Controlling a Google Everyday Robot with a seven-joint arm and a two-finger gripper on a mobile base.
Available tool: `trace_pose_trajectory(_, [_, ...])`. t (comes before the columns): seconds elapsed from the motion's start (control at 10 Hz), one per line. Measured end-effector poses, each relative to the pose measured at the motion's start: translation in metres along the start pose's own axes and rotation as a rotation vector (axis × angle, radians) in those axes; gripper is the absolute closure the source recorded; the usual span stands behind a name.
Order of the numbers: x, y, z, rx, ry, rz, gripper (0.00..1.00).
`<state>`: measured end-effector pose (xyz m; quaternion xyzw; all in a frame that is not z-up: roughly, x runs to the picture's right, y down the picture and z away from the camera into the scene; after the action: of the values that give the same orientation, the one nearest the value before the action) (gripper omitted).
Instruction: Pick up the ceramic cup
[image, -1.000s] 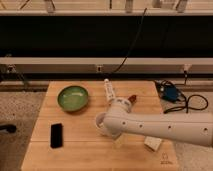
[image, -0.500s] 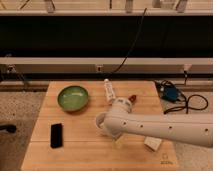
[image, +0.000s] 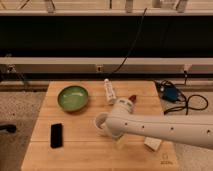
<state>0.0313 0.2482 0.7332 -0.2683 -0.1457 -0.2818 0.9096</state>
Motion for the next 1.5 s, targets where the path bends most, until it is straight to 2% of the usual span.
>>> trace_pose_trajectory(1.4, [0.0046, 0.0065, 0.0079, 0.007, -0.008, 0.026, 0.2])
trace_pose_trajectory(1.5, [0.0062, 0.0075, 0.0081, 0.009, -0.009, 0.028, 0.27])
